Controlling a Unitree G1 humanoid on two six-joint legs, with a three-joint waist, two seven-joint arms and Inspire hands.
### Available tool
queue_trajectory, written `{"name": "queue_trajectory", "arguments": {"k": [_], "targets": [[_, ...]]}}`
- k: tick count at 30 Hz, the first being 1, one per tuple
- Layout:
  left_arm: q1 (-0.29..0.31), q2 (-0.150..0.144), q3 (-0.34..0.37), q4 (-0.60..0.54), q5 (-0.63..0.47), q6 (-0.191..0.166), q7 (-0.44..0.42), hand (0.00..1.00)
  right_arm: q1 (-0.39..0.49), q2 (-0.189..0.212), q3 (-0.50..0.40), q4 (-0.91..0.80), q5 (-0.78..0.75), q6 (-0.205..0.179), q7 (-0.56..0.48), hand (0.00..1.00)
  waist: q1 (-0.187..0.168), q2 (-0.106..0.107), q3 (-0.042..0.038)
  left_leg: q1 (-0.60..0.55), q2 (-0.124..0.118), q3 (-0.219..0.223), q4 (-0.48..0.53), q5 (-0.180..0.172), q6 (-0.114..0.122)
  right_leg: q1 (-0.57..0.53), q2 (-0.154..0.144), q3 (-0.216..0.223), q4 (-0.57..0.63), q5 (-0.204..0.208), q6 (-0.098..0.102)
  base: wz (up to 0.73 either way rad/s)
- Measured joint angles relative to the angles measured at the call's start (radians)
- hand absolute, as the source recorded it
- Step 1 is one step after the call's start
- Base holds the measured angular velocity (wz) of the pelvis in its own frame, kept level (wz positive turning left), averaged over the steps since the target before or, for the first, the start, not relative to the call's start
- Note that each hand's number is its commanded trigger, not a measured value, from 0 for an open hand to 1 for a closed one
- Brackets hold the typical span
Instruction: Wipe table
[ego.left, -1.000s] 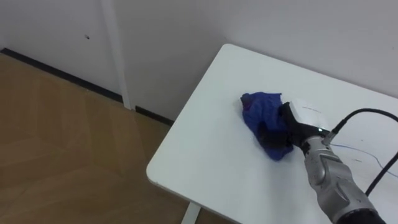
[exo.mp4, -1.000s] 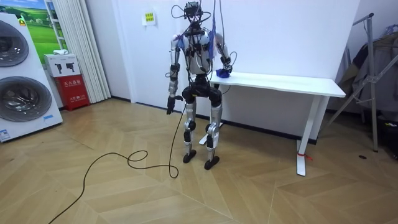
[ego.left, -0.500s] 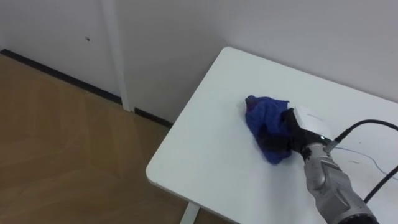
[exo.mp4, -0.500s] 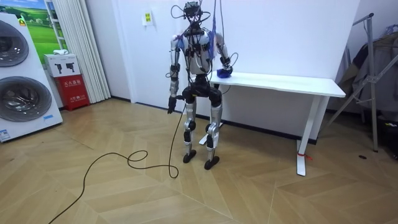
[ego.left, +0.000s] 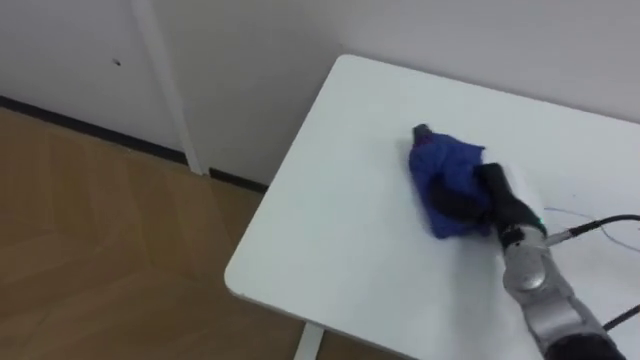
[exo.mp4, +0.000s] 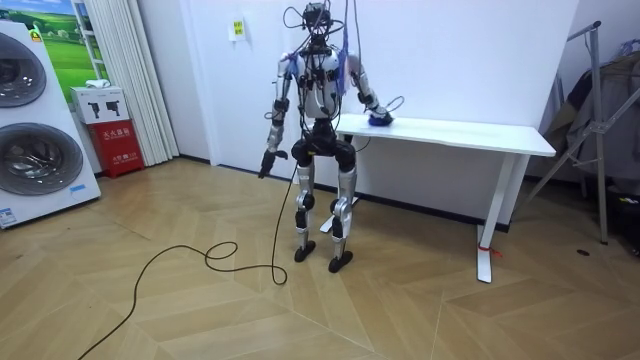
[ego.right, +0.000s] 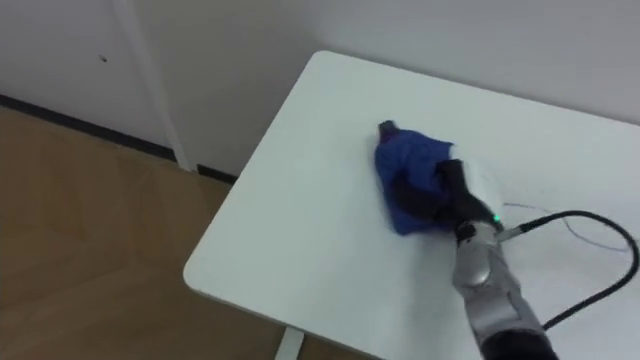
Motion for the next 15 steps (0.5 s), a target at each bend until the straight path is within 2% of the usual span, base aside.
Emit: {"name": "queue_trajectory", "arguments": {"k": [1, 3, 4, 6, 8, 10, 12, 13, 15], "targets": [[0.01, 0.007, 0.009, -0.003, -0.003, 0.0, 0.0, 0.0, 0.005, -0.022, -0.023, 0.029, 0.018, 0.001, -0.006, 1.0, -0.003, -0.003, -0.002, -0.001, -0.004, -0.004, -0.001, 0.0, 0.0, 0.003, 0.0, -0.004, -0.002, 0.0, 0.001, 0.14], [0.06, 0.026, 0.031, -0.019, -0.006, 0.001, 0.0, 0.0, 0.053, -0.091, -0.085, 0.1, 0.095, 0.004, -0.03, 1.0, -0.026, -0.014, -0.0073, 0.006, -0.002, -0.003, -0.01, 0.001, 0.001, 0.008, -0.001, -0.007, -0.004, 0.0, 0.001, 0.03], [0.071, 0.027, 0.042, -0.019, -0.007, 0.003, -0.001, 0.0, 0.073, -0.103, -0.1, 0.107, 0.115, 0.003, -0.033, 1.0, -0.031, -0.02, -0.0104, 0.01, -0.001, -0.001, -0.01, 0.001, 0.001, 0.009, -0.001, -0.007, -0.003, 0.0, 0.001, -0.05], [0.082, 0.026, 0.106, -0.02, 0.002, 0.003, -0.003, 0.0, 0.125, -0.131, -0.183, 0.157, 0.142, 0.001, -0.037, 1.0, -0.052, -0.029, -0.0068, 0.01, 0.007, 0.003, -0.01, 0.001, 0.001, 0.009, 0.001, -0.006, -0.003, 0.0, 0.001, 0.0], [0.084, 0.026, 0.128, -0.019, 0.0, 0.001, -0.003, 0.0, 0.16, -0.136, -0.226, 0.181, 0.154, 0.001, -0.037, 1.0, -0.068, -0.04, -0.0068, 0.01, 0.007, 0.003, -0.011, 0.001, 0.001, 0.009, 0.003, -0.008, -0.004, 0.0, 0.001, 0.0], [0.074, 0.024, 0.125, -0.019, -0.001, -0.004, -0.004, 0.0, 0.196, -0.138, -0.242, 0.187, 0.155, 0.001, -0.037, 1.0, -0.081, -0.047, -0.0109, 0.012, 0.007, 0.003, -0.012, 0.0, 0.001, 0.014, 0.003, -0.006, -0.004, 0.0, 0.001, 0.0], [0.056, 0.021, 0.113, -0.03, -0.003, -0.009, -0.005, 0.0, 0.221, -0.129, -0.239, 0.182, 0.157, 0.001, -0.038, 1.0, -0.1, -0.053, -0.0086, 0.018, 0.007, 0.005, -0.009, -0.005, 0.001, 0.026, 0.003, -0.006, -0.003, 0.0, 0.001, -0.02], [0.05, 0.02, 0.112, -0.032, -0.003, -0.01, -0.004, 0.0, 0.224, -0.127, -0.237, 0.181, 0.157, 0.001, -0.039, 1.0, -0.1, -0.054, -0.0079, 0.022, 0.007, 0.01, -0.009, -0.006, 0.001, 0.028, 0.003, -0.003, -0.003, 0.0, 0.001, -0.16], [0.036, 0.021, 0.063, -0.034, -0.004, -0.014, 0.001, 0.0, 0.218, -0.127, -0.196, 0.167, 0.148, 0.017, -0.041, 1.0, -0.091, -0.054, -0.0069, 0.04, 0.007, 0.024, -0.009, -0.008, 0.001, 0.038, 0.003, 0.013, -0.002, 0.0, 0.001, -0.27]]}}
